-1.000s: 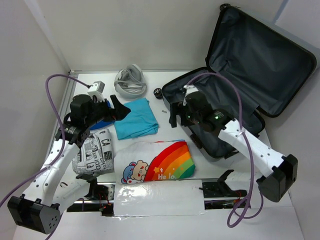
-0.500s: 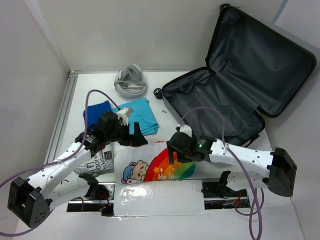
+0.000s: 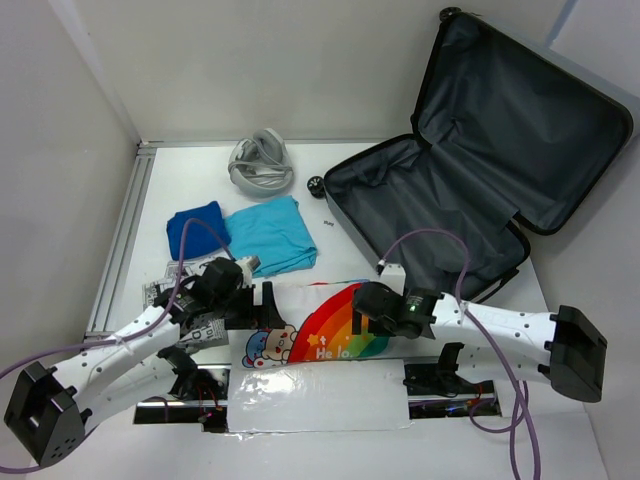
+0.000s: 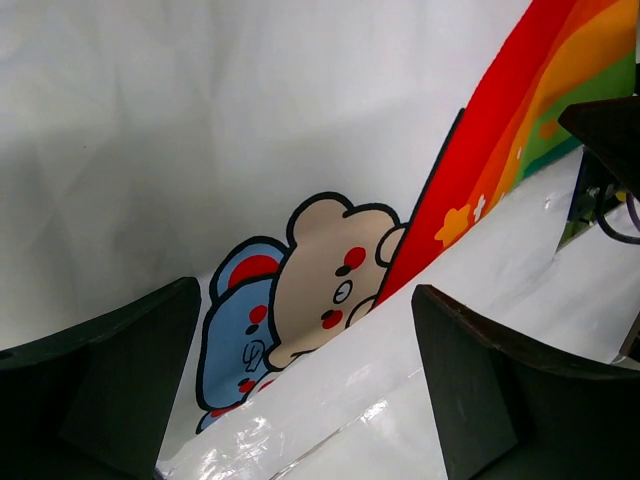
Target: Pack the luggage
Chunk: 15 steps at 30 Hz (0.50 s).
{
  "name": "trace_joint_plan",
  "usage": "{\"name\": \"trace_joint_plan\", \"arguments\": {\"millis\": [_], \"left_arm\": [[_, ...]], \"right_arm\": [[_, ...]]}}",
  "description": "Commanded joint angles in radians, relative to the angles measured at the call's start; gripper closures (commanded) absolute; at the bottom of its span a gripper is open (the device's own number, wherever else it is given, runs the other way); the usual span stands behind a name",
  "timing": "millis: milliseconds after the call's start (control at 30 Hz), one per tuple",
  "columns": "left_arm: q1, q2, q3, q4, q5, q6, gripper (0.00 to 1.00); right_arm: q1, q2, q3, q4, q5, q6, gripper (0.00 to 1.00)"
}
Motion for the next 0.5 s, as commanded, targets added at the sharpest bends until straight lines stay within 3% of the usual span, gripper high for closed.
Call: {"name": "trace_joint_plan", "arguments": {"millis": [0,100,300,467], "left_arm": [[-0.005,-0.014,-0.001,-0.018,-0.025,-0.036,0.0],[-0.005,0.013,-0.011,-0.018,-0.045,-0.057,0.0],[-0.005,0.039,-0.045,-0.009,-0.054,-0.085,0.0],[-0.005,0.039,-0.067,0.014,-0.045,-0.085,0.0]], "right_arm": [[-0.016,-0.003,-0.058,0.101,0.047,-0.002,0.0],[-0.048,0.006,-0.122,0.202,0.043,-0.048,0.0],[-0.102,0.006,-0.199,0.435,-0.129,-0.197,0.0],[-0.122,0.064,-0.199,0.471,-0.183,-0.232,0.11]]}}
